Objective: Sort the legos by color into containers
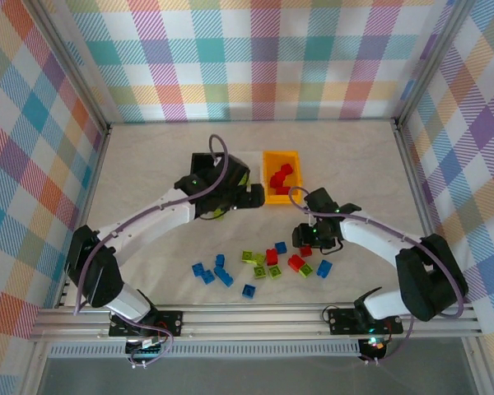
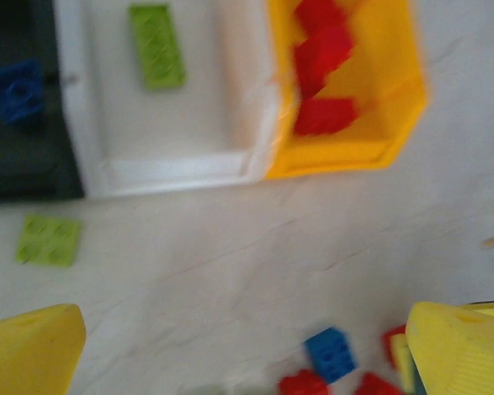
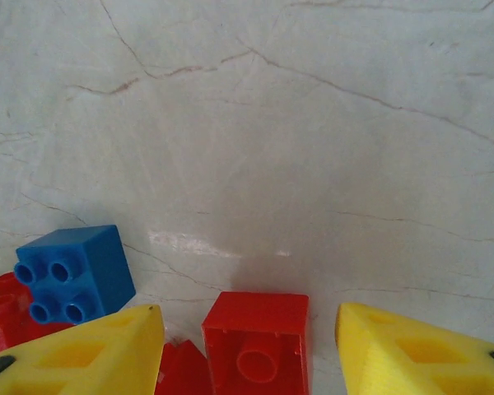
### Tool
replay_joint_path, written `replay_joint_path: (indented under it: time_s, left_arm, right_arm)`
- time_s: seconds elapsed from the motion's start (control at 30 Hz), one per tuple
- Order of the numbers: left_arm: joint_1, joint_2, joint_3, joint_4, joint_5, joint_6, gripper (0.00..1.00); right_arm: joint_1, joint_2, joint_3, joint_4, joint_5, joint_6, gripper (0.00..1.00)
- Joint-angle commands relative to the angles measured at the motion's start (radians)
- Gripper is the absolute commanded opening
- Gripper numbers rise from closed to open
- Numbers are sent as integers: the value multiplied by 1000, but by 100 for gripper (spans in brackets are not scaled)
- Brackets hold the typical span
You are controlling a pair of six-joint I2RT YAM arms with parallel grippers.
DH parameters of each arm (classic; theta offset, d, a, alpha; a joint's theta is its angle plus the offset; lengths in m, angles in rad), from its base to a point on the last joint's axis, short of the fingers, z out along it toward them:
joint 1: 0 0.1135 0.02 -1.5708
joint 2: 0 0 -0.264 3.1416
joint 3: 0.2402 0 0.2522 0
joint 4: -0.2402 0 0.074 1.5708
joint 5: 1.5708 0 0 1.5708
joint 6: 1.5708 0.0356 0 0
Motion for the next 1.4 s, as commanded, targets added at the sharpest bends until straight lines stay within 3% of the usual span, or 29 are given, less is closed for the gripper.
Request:
replay_joint_path:
  time_s: [0.0,0.33,0.63,0.87,1.37]
  left_arm:
    - [-4,-87,-92,-17,-80,-15,100]
    - [20,-183,-228,-46,-137,-56,100]
    - [33,-255,-233,-103,-175,-60,100]
    - [35,-295,-248,-162,-185,-73,100]
    - [51,-423,-344,-232,-167,-134,100]
  right_arm:
    - [23,27,-7,-26,29,27,57]
    - [63,77,-24,-45,36,54,50]
    - [66,53,31,-49,41,40,33]
    - [45,66,301,-91,62,-66,29]
    - [-98,564,818,-12,20,-106,35]
